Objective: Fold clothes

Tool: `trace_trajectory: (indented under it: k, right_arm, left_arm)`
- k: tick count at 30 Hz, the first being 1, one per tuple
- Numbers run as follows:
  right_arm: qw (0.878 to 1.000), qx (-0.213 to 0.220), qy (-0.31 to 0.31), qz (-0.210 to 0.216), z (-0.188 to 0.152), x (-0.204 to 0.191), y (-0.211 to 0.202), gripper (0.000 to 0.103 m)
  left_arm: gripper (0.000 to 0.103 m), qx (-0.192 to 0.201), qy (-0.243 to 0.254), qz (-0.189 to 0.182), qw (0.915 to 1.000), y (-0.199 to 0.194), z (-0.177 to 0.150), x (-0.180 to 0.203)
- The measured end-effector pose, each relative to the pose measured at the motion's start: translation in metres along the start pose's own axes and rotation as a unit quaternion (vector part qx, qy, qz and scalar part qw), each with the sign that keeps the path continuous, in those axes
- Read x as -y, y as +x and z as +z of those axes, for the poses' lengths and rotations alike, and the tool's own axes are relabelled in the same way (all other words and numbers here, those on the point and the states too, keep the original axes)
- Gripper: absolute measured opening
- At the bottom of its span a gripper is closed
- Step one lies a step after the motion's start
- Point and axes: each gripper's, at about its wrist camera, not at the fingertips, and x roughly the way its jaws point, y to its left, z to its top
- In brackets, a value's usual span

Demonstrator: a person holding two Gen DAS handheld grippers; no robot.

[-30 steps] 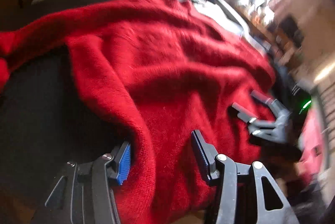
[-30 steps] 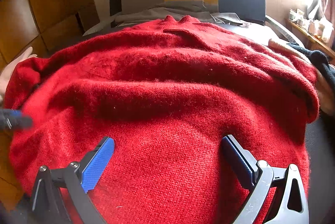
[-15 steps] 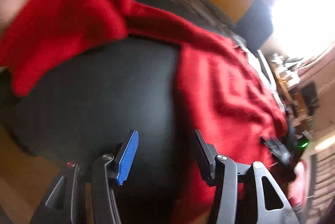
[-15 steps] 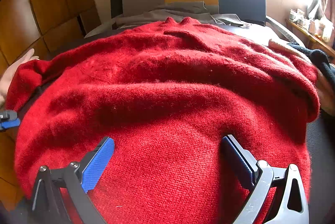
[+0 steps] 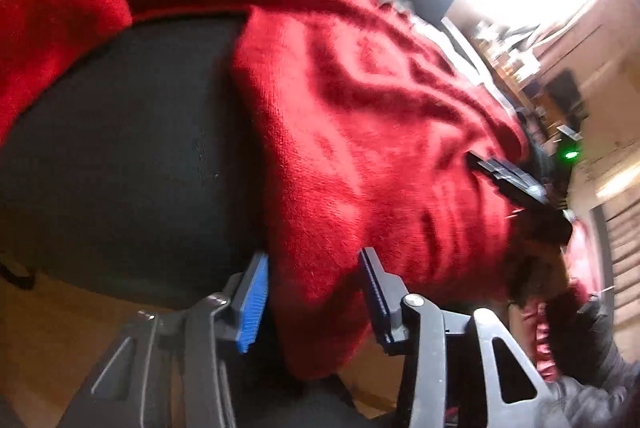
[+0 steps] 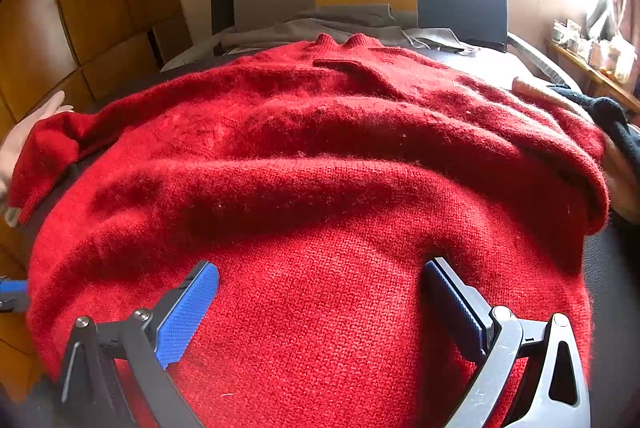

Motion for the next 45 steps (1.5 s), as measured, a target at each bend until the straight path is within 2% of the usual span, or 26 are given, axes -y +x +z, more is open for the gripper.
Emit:
trace_trajectory:
  k: [1, 3, 5, 7, 9, 12, 15, 18, 20, 21, 23, 25, 27, 30, 33, 35, 38, 40, 41, 42, 45]
  right_arm:
    - [1.000, 0.001, 0.001, 0.001, 0.000, 0.000, 0.000, 0.103]
    - [1.000, 0.002, 0.002, 0.003, 0.000, 0.001, 0.000, 0.103]
    - [1.000, 0.003, 0.003, 0.005, 0.000, 0.001, -0.001, 0.103]
    - [1.000, 0.004, 0.005, 0.007, 0.000, 0.002, -0.001, 0.103]
    - [1.000, 0.006, 0.006, 0.009, -0.001, 0.003, -0.001, 0.103]
    - [1.000, 0.007, 0.007, 0.010, -0.001, 0.003, -0.002, 0.103]
    - [1.000, 0.008, 0.008, 0.011, -0.001, 0.003, -0.002, 0.103]
    - [1.000, 0.009, 0.009, 0.013, -0.001, 0.003, -0.002, 0.103]
    - [1.000, 0.010, 0.011, 0.017, -0.001, 0.005, -0.003, 0.103]
    - [1.000, 0.011, 0.013, 0.019, -0.002, 0.005, -0.003, 0.103]
    - [1.000, 0.013, 0.016, 0.023, -0.002, 0.007, -0.003, 0.103]
    - [0.999, 0.015, 0.018, 0.027, -0.002, 0.008, -0.004, 0.103]
    - [0.999, 0.017, 0.020, 0.029, -0.002, 0.009, -0.005, 0.103]
    - [0.999, 0.017, 0.019, 0.028, -0.002, 0.008, -0.005, 0.103]
    - [1.000, 0.014, 0.014, 0.022, -0.002, 0.006, -0.004, 0.103]
    - [1.000, 0.012, 0.010, 0.017, -0.002, 0.005, -0.004, 0.103]
    - [1.000, 0.009, 0.005, 0.010, -0.001, 0.003, -0.003, 0.103]
    - [1.000, 0.008, 0.003, 0.009, -0.002, 0.003, -0.003, 0.103]
    - [1.000, 0.008, 0.003, 0.009, -0.002, 0.003, -0.003, 0.103]
    - [1.000, 0.008, 0.003, 0.009, -0.002, 0.003, -0.003, 0.103]
    - [1.000, 0.008, 0.001, 0.009, -0.002, 0.003, -0.003, 0.103]
  left_arm:
    - [0.032, 0.000, 0.004, 0.016, 0.9999, 0.003, 0.004, 0.004]
    - [0.020, 0.003, 0.000, 0.029, 0.9996, 0.005, 0.014, 0.009]
    - [0.016, 0.016, -0.014, 0.032, 0.9993, 0.003, 0.028, 0.016]
    - [0.017, 0.035, -0.013, 0.039, 0.9986, 0.000, 0.044, 0.030]
    - [0.023, 0.052, -0.005, 0.049, 0.9974, -0.002, 0.060, 0.048]
    - [0.027, 0.066, 0.048, 0.042, 0.9958, 0.003, 0.077, 0.091]
    - [0.029, 0.024, 0.106, 0.008, 0.9941, 0.038, 0.088, 0.134]
    - [0.027, -0.027, 0.107, -0.018, 0.9937, 0.070, 0.088, 0.146]
    - [0.029, -0.021, 0.083, -0.068, 0.9940, 0.058, 0.086, 0.135]
    - [0.029, -0.005, 0.076, -0.078, 0.9940, 0.046, 0.086, 0.126]
    - [0.030, 0.034, 0.061, -0.072, 0.9950, 0.019, 0.082, 0.099]
    - [0.032, 0.056, 0.025, -0.061, 0.9963, -0.008, 0.069, 0.059]
    - [0.041, 0.065, -0.019, -0.059, 0.9960, -0.027, 0.052, 0.014]
    - [0.047, 0.066, -0.067, -0.068, 0.9932, -0.038, 0.016, -0.036]
    - [0.049, 0.049, -0.073, -0.094, 0.9917, -0.031, -0.006, -0.047]
    - [0.049, 0.037, -0.055, -0.111, 0.9916, -0.016, -0.007, -0.034]
    - [0.050, 0.020, -0.024, -0.095, 0.9950, 0.008, 0.000, -0.014]
    - [0.046, 0.022, 0.006, -0.054, 0.9983, 0.014, 0.003, -0.001]
    - [0.025, 0.026, 0.022, -0.028, 0.9990, 0.015, 0.006, 0.005]
    - [0.013, 0.025, 0.027, -0.002, 0.9993, 0.016, 0.011, 0.008]
    - [0.006, 0.040, -0.028, 0.007, 0.9988, -0.002, 0.028, -0.007]
